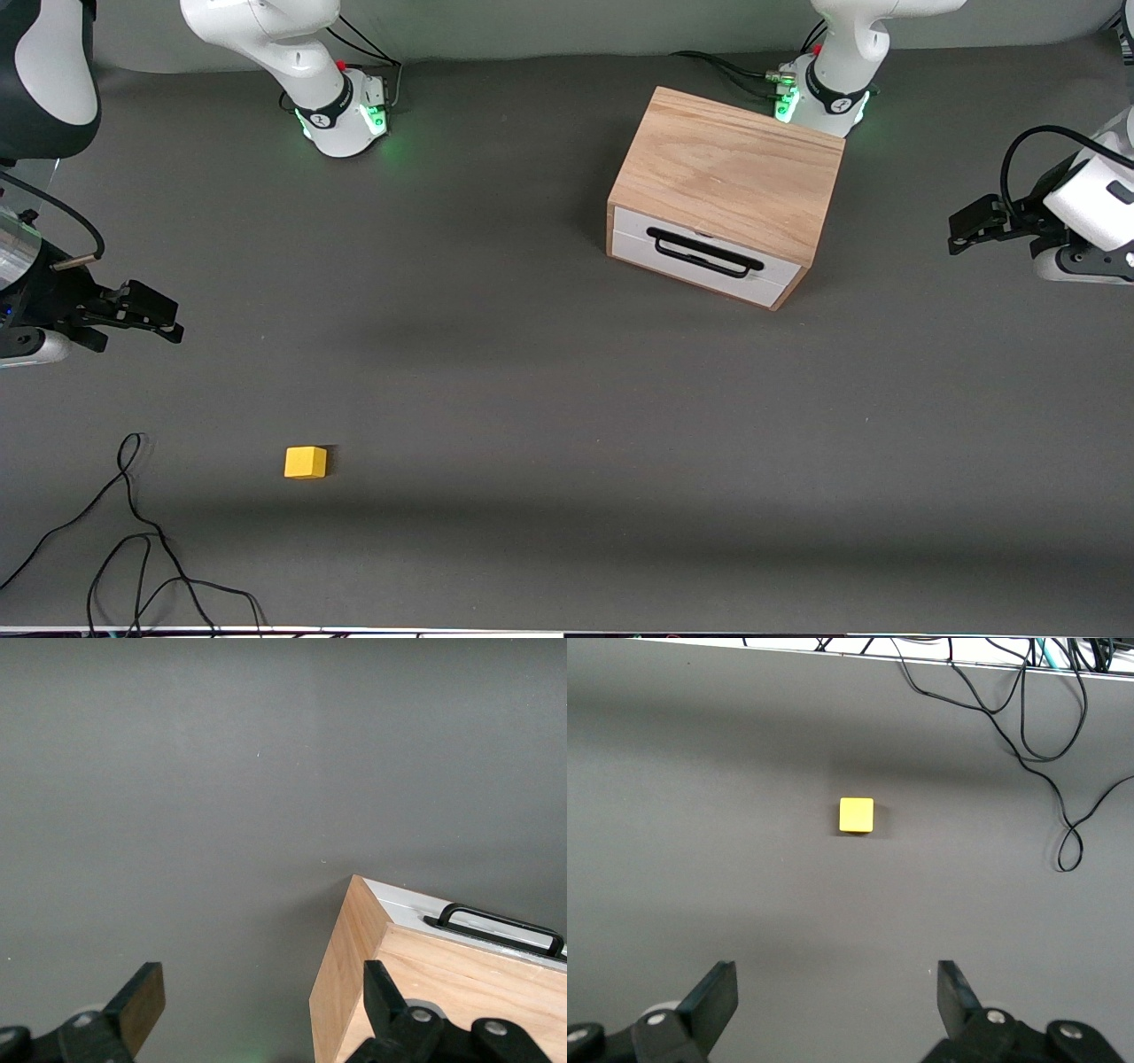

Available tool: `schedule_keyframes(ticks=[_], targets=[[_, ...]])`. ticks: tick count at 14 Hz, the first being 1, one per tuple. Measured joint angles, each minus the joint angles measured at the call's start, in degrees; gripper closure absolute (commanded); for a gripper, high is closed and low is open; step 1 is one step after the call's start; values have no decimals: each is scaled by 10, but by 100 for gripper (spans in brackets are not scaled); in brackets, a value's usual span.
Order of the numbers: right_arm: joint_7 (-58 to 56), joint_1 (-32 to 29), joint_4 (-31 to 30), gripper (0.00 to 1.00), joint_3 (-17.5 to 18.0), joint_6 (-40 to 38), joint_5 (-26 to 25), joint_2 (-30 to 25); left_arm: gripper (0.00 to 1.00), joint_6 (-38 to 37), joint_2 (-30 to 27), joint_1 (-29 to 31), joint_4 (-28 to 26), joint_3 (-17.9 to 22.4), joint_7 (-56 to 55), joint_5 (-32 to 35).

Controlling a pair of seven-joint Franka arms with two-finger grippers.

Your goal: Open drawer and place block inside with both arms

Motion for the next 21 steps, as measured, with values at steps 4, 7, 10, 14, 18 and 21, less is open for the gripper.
schedule_keyframes(ticks=[4,7,10,14,18,21], targets=[[0,0,0,0,-1,0,-1,0,0,0,3,0,0,-1,-1,0],[0,0,0,0,-1,0,-1,0,0,-7,5,-2,0,-10,-46,-3],[0,0,0,0,-2,0,-1,0,0,-17,5,-5,0,-63,-168,-4],[0,0,0,0,-2,0,-3,0,0,-24,9,-9,0,-159,-360,-4],[0,0,0,0,-2,0,-5,0,0,-19,33,-11,0,-240,-566,-3],[0,0,0,0,-2,0,-6,0,0,-1,64,-29,0,-274,-723,-1]])
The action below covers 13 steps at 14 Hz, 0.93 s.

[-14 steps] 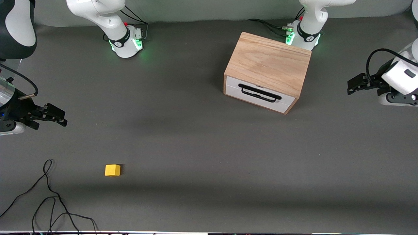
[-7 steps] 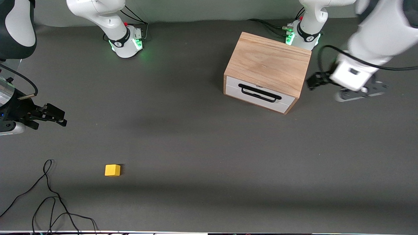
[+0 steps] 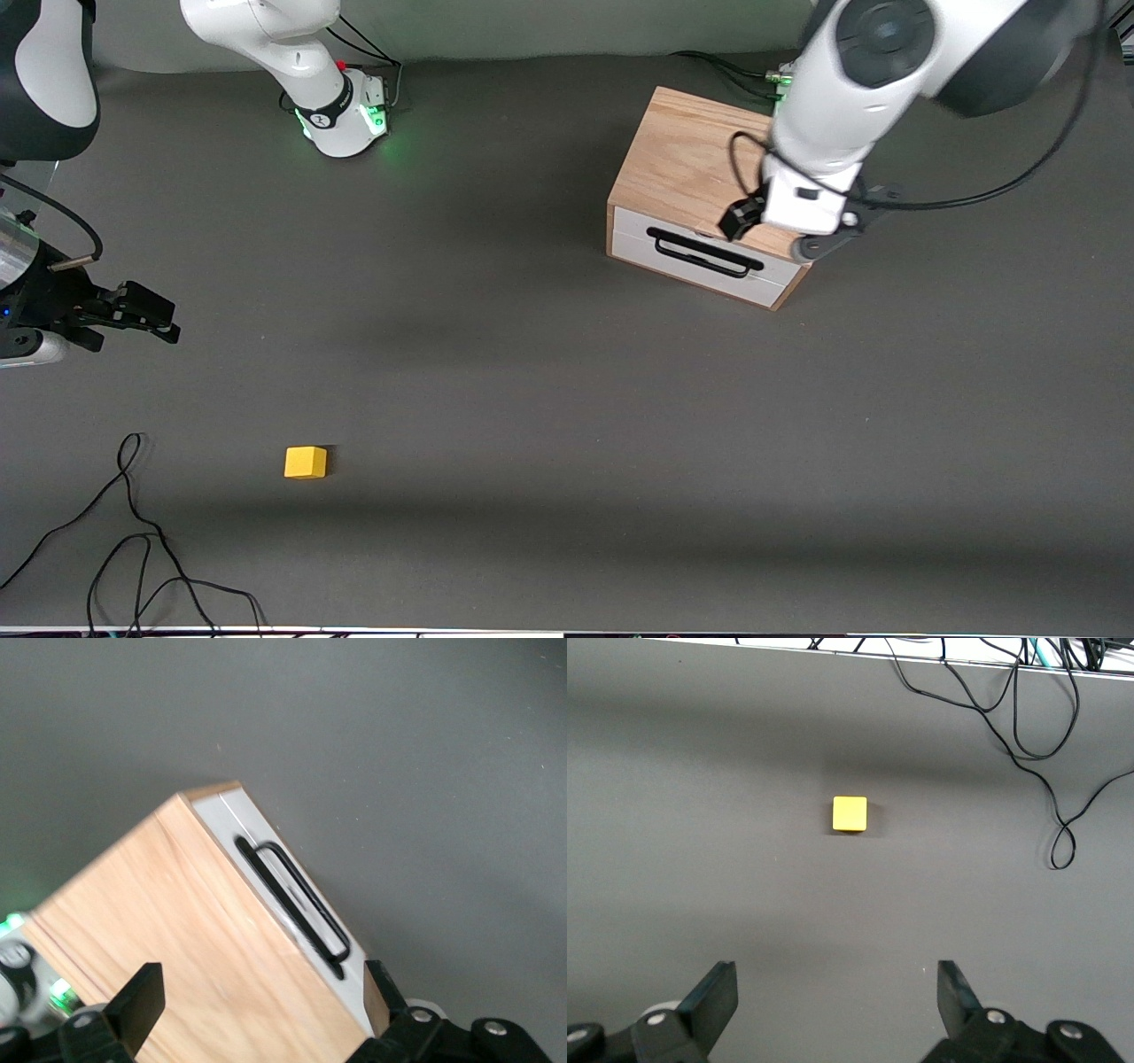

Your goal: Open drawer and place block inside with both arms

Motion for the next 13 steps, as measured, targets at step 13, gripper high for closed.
schedule_keyframes(ticks=[13], targets=[[0,0,0,0,0,0,-8,0,0,159,75,-55,-113,7,-262,39]])
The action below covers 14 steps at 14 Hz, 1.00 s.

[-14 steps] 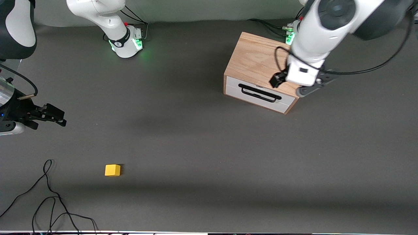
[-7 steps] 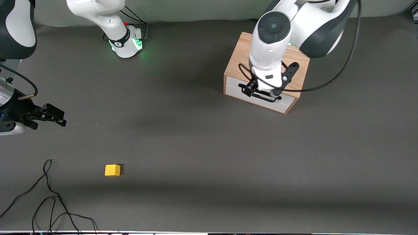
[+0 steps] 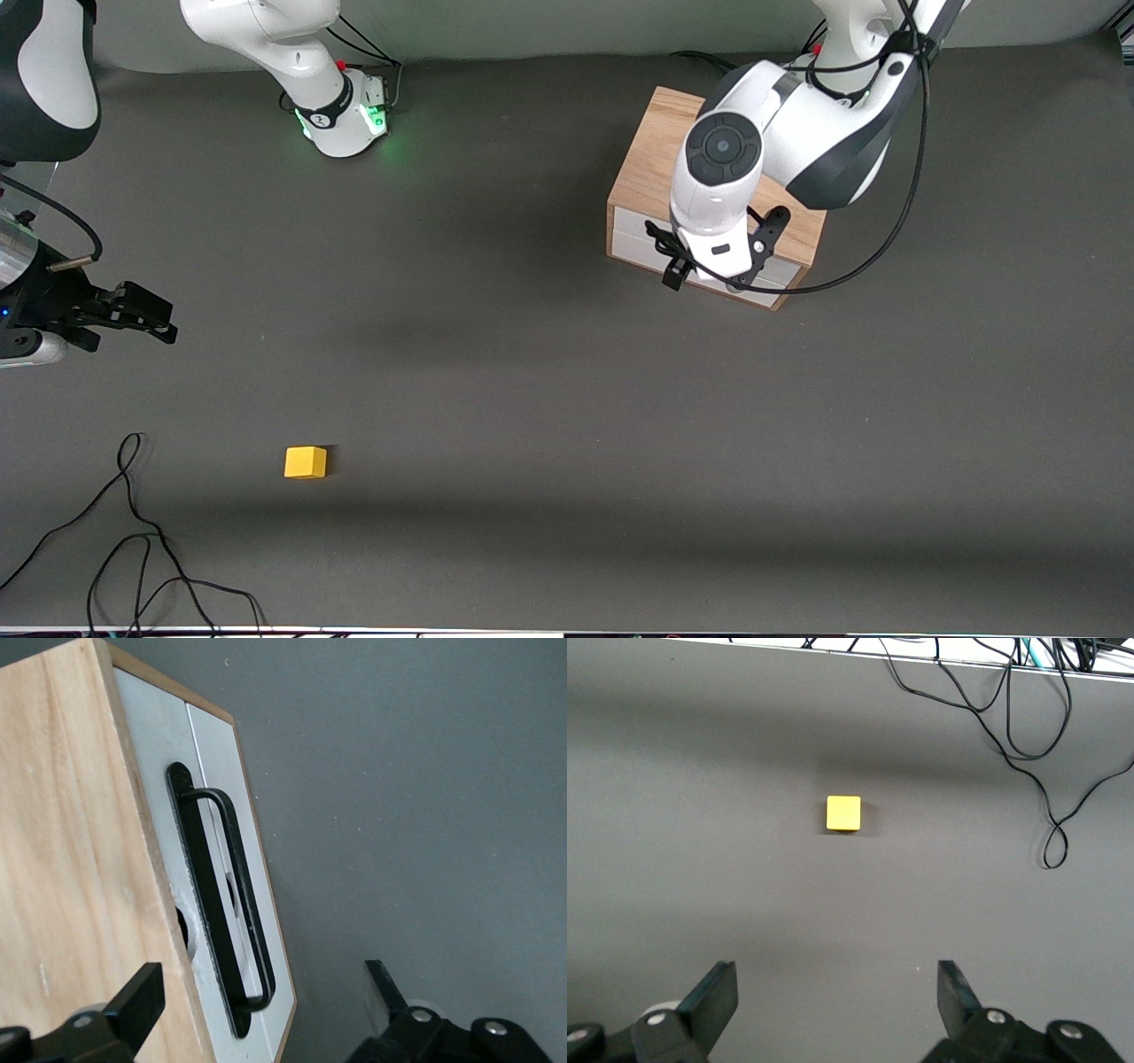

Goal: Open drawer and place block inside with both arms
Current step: 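Pull the drawer open by its handle with the left gripper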

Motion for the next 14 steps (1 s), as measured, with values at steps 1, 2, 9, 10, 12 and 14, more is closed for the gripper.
schedule_keyframes(ticks=[1,2,9,10,12,14], targets=[[0,0,0,0,0,0,0,0,0,0,7,1,-2,1,-6,5],[0,0,0,0,0,0,0,0,0,2,18,1,-4,2,-15,12],[0,0,0,0,0,-1,0,1,0,47,80,1,-7,5,-47,28],[0,0,0,0,0,-1,0,2,0,48,82,1,-7,5,-51,28],[0,0,-1,0,0,-1,0,4,0,48,88,1,-8,6,-57,28],[0,0,-1,0,0,-2,0,5,0,48,95,1,-8,6,-60,28]])
